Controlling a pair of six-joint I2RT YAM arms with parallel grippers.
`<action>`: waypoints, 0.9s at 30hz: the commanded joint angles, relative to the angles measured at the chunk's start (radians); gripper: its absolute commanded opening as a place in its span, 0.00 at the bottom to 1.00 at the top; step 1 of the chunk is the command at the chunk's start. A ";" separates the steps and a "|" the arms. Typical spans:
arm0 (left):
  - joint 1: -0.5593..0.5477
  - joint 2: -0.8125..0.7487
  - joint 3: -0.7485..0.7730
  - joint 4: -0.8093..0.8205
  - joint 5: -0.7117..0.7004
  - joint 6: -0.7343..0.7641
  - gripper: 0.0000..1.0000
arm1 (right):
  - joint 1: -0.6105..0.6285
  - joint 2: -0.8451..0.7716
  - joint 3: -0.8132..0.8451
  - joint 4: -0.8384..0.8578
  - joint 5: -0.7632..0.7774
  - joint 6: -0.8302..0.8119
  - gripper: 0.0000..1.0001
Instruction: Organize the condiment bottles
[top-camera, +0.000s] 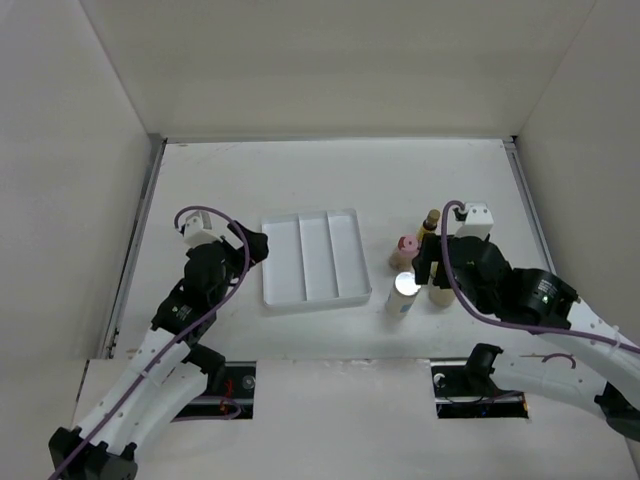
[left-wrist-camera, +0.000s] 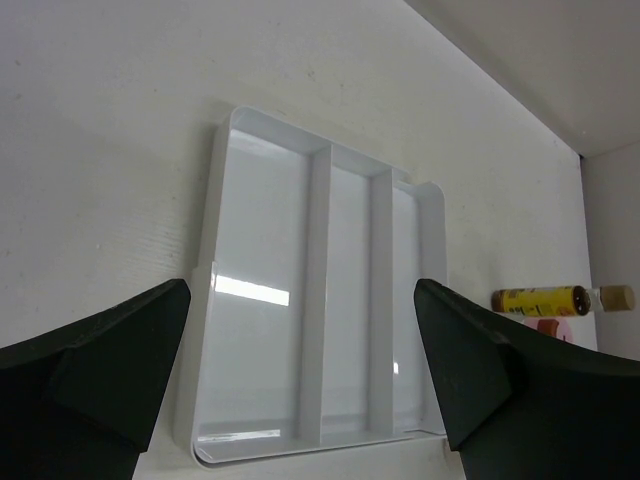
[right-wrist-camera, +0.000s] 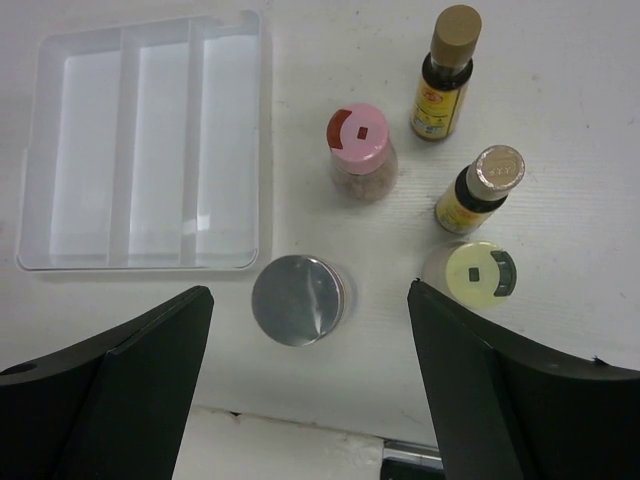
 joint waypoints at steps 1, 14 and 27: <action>0.006 -0.009 -0.025 0.085 0.002 -0.005 1.00 | -0.015 -0.019 -0.027 -0.026 -0.001 -0.006 0.81; 0.107 -0.001 -0.057 0.143 -0.001 -0.019 1.00 | -0.078 0.050 -0.073 0.040 0.000 -0.084 0.94; 0.156 -0.015 -0.078 0.083 -0.010 -0.005 1.00 | -0.032 0.130 -0.142 0.201 -0.136 -0.109 1.00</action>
